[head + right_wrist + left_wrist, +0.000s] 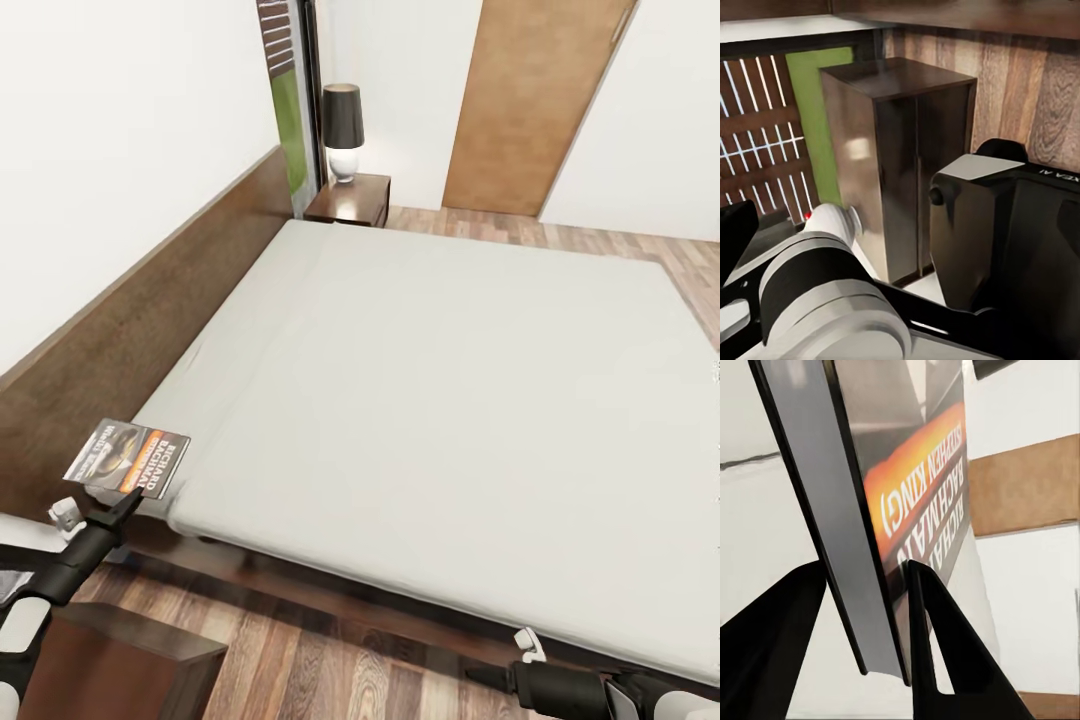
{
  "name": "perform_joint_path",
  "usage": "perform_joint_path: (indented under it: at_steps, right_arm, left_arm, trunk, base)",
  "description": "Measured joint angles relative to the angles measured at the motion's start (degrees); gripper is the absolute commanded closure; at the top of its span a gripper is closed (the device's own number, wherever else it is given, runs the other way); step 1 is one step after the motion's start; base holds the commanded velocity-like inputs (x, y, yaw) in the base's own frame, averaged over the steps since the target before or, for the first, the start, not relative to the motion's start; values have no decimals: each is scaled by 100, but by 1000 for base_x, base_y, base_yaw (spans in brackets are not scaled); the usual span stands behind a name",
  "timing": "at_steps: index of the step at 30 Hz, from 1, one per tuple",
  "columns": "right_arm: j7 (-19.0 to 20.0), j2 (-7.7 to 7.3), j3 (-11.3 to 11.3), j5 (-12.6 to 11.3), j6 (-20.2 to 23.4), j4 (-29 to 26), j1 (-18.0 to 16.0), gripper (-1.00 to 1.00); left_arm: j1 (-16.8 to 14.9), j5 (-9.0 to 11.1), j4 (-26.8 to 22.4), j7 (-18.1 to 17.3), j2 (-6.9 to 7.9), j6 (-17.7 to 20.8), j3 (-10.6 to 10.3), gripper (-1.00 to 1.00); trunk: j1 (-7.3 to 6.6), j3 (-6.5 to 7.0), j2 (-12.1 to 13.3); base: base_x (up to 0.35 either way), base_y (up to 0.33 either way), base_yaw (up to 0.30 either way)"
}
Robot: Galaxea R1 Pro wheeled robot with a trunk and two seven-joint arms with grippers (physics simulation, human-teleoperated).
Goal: In the bedroom, move the book from the bed onto either nightstand, and place the two sandals side by side next to the bed.
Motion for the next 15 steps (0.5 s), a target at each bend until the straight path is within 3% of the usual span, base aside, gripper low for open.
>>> perform_joint_path:
  at_steps: [1, 5, 7, 11, 15]
  right_arm:
    - [0, 0, 0, 0, 0, 0, 0, -100]
    - [0, 0, 0, 0, -3, 0, 0, -100]
    - [-1, 0, 0, 0, -10, 0, 0, -100]
    - [0, 0, 0, 0, -22, 0, 0, -100]
    - [-2, 0, 0, 4, -27, 0, 0, -100]
  left_arm:
    - [0, -50, 3, -2, -3, 2, -1, 100]
    - [0, -608, 29, -85, -48, 6, -154, 100]
    - [0, -758, 34, -206, -58, 10, -225, 100]
    - [7, -1059, 49, -687, -65, 6, -389, 100]
    - [47, -1608, 207, -1430, -67, -10, -756, 100]
  trunk:
    - [-22, 27, 40]
    - [-110, 136, 201]
    - [-154, 190, 281]
    - [-242, 299, 441]
    - [-330, 408, 602]
  base:
    - [0, 0, 0]
    - [0, 0, 0]
    - [0, 0, 0]
    - [0, 0, 0]
    - [0, 0, 0]
